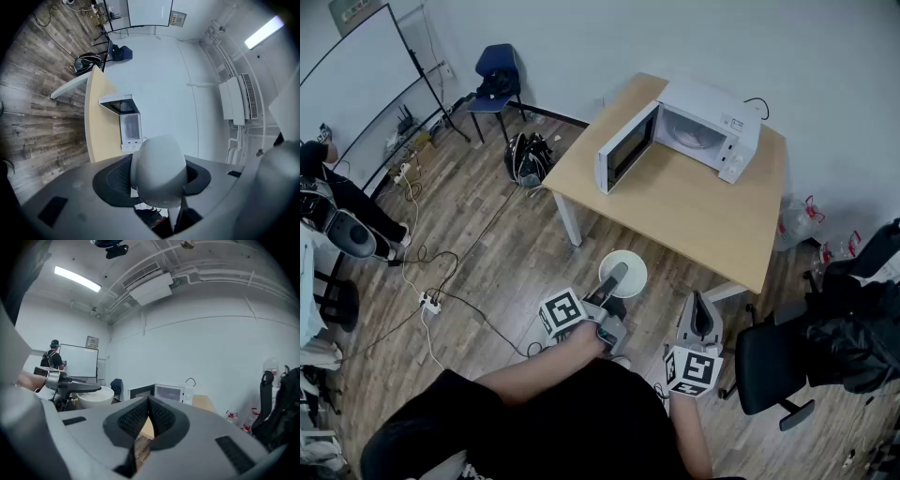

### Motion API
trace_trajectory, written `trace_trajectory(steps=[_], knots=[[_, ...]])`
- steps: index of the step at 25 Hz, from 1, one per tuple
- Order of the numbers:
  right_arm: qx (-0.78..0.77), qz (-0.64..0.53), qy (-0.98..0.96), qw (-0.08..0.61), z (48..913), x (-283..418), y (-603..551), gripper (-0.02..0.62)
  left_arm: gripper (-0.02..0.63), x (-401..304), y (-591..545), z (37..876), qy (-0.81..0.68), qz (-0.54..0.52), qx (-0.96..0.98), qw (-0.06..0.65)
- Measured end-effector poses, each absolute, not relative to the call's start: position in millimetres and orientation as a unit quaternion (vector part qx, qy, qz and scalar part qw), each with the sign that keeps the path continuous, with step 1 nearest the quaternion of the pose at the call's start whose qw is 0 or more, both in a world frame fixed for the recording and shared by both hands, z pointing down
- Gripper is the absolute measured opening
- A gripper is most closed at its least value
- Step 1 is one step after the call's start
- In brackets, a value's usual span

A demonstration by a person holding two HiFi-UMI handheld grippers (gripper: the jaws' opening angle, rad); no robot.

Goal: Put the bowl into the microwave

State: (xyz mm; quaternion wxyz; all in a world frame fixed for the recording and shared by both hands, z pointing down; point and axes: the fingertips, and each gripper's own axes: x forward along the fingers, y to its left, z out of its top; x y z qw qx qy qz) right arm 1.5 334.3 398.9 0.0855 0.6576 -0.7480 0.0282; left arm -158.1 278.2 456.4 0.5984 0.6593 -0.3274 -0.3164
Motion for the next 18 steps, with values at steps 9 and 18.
trace_trajectory(steps=[9,18], knots=[[0.668,0.027,-0.741,0.067,394.8,26.1,357.0,0.06,0.225,-137.3,293.9,445.7,-0.292,-0.355,0.651,0.604],[0.674,0.032,-0.736,0.057,404.9,44.2,382.7,0.06,0.225,-128.9,305.0,436.0,-0.287,-0.371,0.663,0.583]])
